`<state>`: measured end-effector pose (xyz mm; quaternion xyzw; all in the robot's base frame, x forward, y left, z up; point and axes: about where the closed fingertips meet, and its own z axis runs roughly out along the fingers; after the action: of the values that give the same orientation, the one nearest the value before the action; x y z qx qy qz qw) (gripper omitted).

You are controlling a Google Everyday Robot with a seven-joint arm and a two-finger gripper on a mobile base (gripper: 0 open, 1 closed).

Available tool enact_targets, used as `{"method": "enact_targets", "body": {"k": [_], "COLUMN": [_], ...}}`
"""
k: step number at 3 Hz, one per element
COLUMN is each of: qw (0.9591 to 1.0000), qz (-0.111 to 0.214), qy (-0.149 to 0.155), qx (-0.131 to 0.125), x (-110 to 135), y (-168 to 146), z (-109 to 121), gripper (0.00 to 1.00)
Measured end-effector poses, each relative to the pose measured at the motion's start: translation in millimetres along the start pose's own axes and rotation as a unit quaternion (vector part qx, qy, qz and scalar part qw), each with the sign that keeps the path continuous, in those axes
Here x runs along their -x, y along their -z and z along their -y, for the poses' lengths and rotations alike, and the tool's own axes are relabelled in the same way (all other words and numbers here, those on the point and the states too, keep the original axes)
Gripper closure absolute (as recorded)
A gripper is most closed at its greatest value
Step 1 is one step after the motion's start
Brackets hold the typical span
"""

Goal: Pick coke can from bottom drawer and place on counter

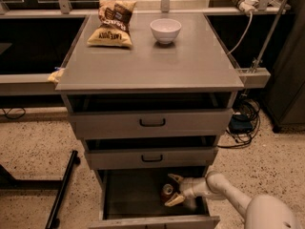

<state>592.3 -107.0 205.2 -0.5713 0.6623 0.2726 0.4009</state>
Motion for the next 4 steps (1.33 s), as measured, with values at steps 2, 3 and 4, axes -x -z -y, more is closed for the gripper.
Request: {"method": "enact_targets", "body": {"k": [2,3,4], "qw": [0.9998,0.9998,0.9999], "qz": [-0.013,-0.013,-0.009], "qy": [0.015,0.015,0.01], "qx": [0.007,0.007,0.008], "x": [-9.7,-9.7,-6.2], "y": [-14.6,-14.6,-9.7], "z": [-3.2,-3.2,-6.2], "gripper": [0.42,0.64,0.87]}}
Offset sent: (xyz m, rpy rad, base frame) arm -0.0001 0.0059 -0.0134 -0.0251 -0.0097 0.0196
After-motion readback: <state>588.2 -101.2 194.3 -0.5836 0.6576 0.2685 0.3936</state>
